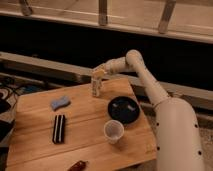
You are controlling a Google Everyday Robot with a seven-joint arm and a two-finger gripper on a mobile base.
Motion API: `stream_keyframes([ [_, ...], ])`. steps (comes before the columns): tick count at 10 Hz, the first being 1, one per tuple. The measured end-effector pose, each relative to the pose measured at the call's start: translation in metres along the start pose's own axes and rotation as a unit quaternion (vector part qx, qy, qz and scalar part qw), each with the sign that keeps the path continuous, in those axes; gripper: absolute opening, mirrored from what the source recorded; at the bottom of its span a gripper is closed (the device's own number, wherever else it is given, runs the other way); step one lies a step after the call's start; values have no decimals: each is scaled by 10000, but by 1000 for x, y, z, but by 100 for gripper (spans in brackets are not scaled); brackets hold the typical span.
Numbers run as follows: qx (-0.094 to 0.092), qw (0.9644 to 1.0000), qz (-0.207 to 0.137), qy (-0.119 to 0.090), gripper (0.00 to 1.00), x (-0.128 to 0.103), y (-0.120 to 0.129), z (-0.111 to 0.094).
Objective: Stand the bottle upright
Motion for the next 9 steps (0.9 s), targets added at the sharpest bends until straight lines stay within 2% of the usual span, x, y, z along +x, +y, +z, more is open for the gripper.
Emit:
stream_keyframes([
  [1,-26,10000,2,8,48,0,0,1],
  [4,-13,10000,34,1,73,3,1,-1],
  [9,-44,9999,97,-5,74,4,4,2],
])
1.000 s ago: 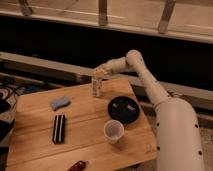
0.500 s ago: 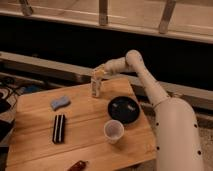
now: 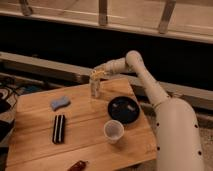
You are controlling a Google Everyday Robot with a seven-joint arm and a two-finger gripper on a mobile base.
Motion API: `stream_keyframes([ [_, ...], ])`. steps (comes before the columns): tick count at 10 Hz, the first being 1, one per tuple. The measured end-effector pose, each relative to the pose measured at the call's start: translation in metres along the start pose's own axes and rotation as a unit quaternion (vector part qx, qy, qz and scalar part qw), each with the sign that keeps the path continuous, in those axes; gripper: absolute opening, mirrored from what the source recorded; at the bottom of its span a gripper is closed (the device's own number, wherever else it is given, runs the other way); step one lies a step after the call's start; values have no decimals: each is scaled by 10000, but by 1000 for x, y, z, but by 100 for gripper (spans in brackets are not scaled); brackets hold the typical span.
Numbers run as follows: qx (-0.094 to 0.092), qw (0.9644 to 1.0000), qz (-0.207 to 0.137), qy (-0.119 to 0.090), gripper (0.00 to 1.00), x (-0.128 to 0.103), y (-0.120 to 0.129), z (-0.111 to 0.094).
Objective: Stand the bottle upright
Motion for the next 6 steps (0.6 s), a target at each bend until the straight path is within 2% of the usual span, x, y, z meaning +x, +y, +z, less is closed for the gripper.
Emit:
stream_keyframes([
  [3,-10,10000,25,-5,72,1,1,1],
  [4,-31,10000,51,6,67,2,3,4],
  [5,-27,10000,69,13,67,4,5,4],
  [6,-21,10000,85,12,71,5,6,4],
])
